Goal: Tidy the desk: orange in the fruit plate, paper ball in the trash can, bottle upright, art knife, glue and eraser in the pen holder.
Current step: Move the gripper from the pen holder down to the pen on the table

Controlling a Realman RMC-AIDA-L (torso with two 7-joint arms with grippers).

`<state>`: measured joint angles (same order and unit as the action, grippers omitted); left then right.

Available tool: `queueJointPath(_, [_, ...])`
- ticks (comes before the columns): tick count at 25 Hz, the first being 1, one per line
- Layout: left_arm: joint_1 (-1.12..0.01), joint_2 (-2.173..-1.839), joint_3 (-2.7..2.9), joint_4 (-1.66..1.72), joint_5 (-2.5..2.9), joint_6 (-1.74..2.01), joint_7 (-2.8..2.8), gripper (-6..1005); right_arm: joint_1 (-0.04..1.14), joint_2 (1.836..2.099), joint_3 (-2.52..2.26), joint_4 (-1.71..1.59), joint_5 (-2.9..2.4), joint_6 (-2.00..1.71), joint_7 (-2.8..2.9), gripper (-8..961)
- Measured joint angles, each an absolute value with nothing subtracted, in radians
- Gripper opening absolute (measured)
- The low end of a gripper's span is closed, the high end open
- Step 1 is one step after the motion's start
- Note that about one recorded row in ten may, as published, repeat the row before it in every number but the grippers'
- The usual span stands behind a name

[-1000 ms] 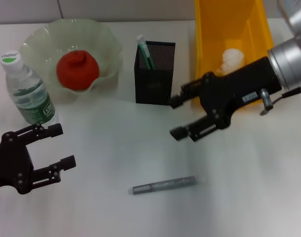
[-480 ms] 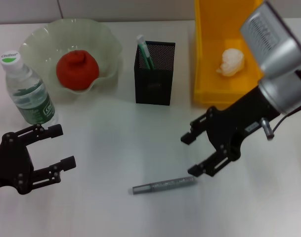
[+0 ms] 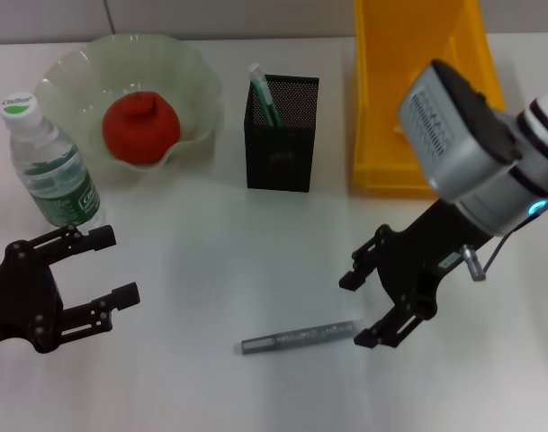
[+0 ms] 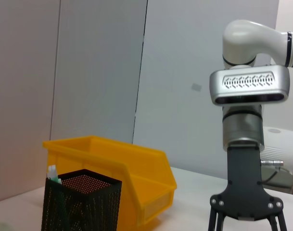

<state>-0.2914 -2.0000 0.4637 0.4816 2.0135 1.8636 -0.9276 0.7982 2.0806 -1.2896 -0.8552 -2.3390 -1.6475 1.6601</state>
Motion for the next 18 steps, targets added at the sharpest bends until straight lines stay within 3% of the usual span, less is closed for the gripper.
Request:
queueJointPath(9, [-0.29, -1.999, 0.464, 0.482, 2.014, 1.859, -0.932, 769, 0.799, 2.086, -1.369, -0.832, -2.334, -1.596, 1.655, 760])
queueJointPath(18, [-0.288, -2.001, 0.463, 0.482, 2.014, 1.859, -0.933, 768, 0.793, 2.087, -1.403, -0.828, -2.331, -1.562, 1.655, 634])
